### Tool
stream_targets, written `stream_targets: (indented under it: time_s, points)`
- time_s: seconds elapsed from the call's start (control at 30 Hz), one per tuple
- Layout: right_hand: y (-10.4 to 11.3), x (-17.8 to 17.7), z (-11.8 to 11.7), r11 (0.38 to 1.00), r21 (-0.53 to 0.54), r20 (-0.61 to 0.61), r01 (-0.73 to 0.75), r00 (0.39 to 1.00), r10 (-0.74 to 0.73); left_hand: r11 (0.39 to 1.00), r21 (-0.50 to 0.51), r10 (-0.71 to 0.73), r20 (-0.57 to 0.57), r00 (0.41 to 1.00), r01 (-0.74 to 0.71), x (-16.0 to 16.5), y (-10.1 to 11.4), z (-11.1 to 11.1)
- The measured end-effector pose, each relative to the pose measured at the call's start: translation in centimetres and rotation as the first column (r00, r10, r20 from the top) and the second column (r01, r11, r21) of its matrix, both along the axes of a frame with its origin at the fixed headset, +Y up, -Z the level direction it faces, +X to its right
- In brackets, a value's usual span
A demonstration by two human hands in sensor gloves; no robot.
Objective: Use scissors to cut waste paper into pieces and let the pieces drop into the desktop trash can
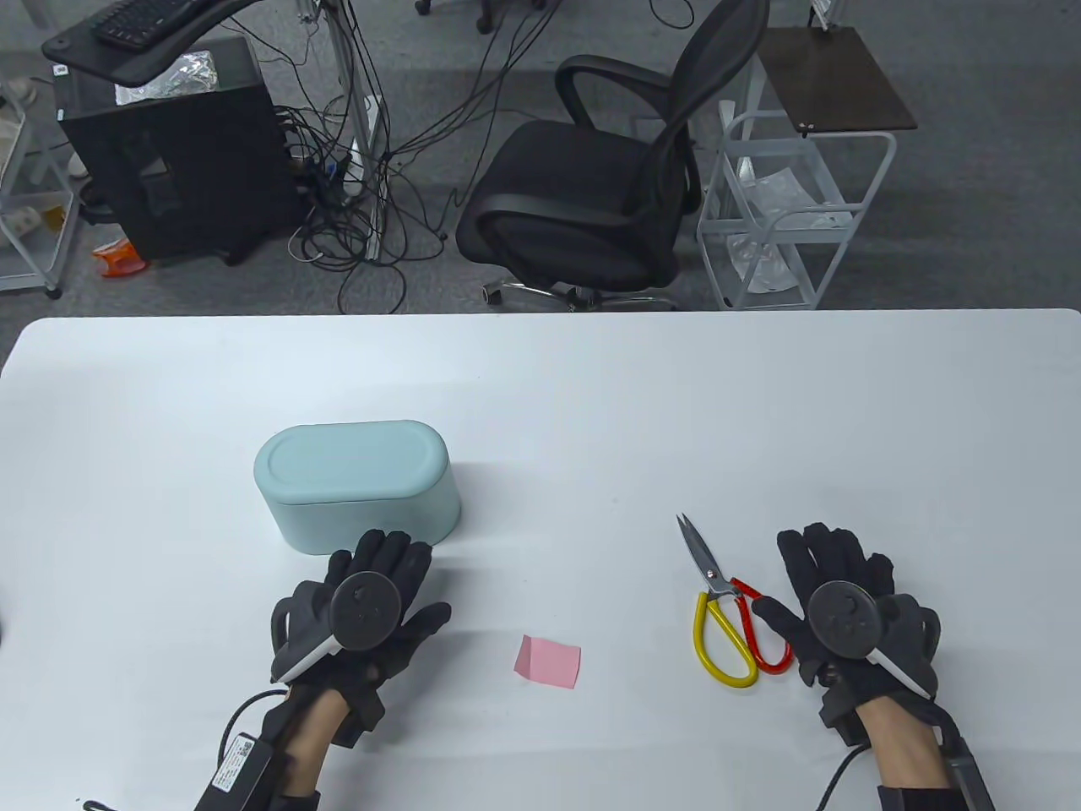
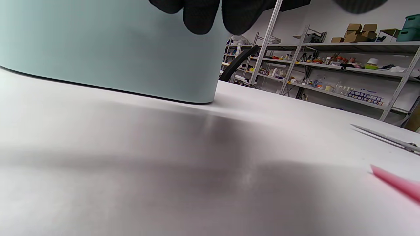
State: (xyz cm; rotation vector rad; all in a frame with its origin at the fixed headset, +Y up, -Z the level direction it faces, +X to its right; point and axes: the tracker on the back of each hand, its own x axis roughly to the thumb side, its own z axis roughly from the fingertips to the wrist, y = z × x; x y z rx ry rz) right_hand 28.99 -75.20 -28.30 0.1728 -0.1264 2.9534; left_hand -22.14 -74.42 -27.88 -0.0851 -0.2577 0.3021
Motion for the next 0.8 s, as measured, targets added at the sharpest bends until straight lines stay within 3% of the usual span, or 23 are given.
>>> stream_targets:
  time_s: [0.23,0.47,0.67,0.8]
  points:
    - [0.0,-0.1,0.0,1.0,-0.005,-0.005,-0.002,1.0,0.002,0.979,0.133,0.158,-0.024,0.987,-0.153,-1.7,3.1,0.8]
    - [0.0,-0.1,0.0,1.0,0.002,-0.004,0.001,1.0,-0.001,0.908,0.302,0.344,-0.144,0.928,-0.29,-6.4,6.1,0.6]
    - [0.1,0.0,0.0,1.0,0.006,-0.003,0.012,1.0,-0.012,0.884,0.354,0.424,-0.336,0.841,-0.305,-11.5,5.9,-1.4]
    - [0.1,0.1,0.0,1.0,0.005,-0.003,0.017,1.0,-0.017,0.848,0.288,0.53,-0.409,0.743,-0.446,-13.9,4.3,-3.0]
